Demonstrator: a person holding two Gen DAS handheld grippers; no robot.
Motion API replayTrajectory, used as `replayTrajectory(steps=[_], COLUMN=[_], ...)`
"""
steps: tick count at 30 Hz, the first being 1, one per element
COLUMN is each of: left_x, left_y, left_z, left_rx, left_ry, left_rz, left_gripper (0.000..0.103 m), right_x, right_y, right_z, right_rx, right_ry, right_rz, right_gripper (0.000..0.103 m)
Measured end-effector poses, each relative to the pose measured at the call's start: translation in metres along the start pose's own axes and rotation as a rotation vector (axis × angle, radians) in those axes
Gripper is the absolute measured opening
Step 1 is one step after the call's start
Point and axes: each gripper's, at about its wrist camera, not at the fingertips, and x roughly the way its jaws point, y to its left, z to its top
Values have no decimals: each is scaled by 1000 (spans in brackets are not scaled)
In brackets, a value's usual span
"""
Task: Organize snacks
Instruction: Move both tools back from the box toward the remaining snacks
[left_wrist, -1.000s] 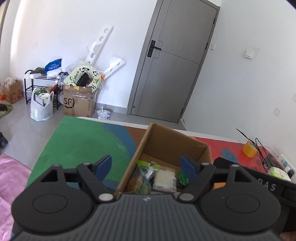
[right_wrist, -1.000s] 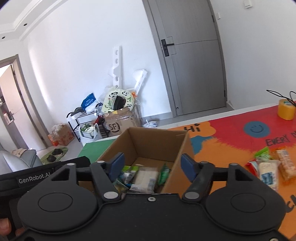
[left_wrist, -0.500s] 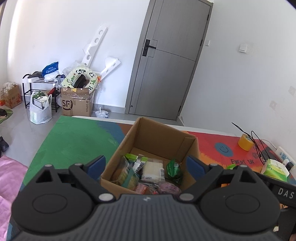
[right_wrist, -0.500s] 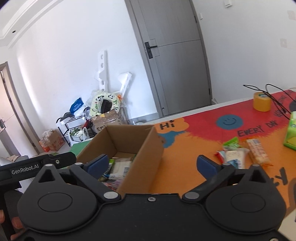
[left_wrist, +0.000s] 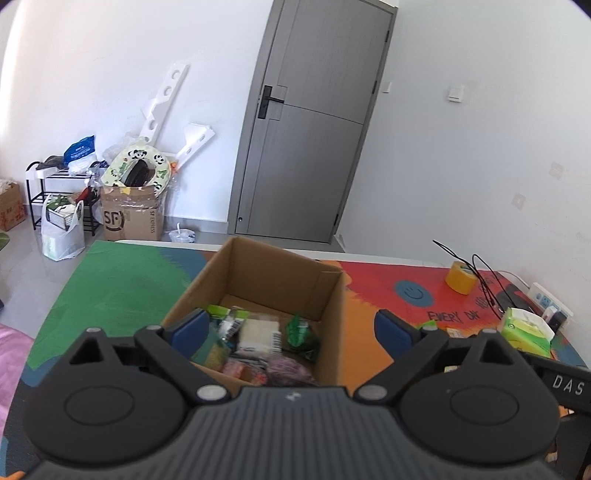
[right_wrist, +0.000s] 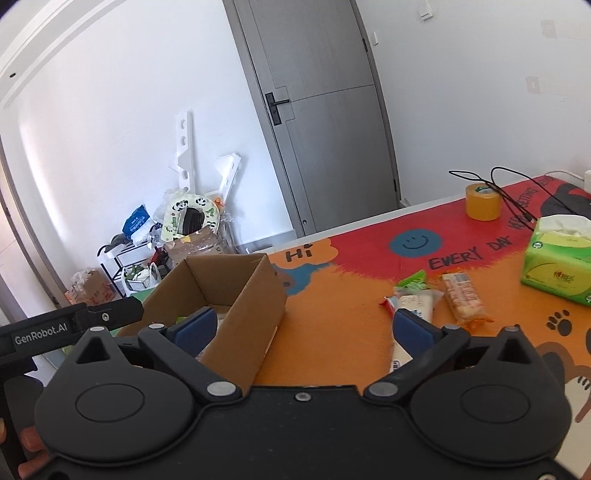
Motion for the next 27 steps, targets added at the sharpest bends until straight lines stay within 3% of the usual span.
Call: replayTrajectory(steps=[15, 27], left_x=[7, 21], left_y=[-44, -85], left_z=[-7, -13], left_rx=[29, 75], left_ry=[6, 23], left_rz=[-38, -109], left_gripper=[96, 96], right_x=[-25, -34], right_y=[-53, -103], right_z=[5, 7], right_rx=[60, 150], right_ry=[-38, -60], right_rz=[-66, -128], right_gripper=[103, 103])
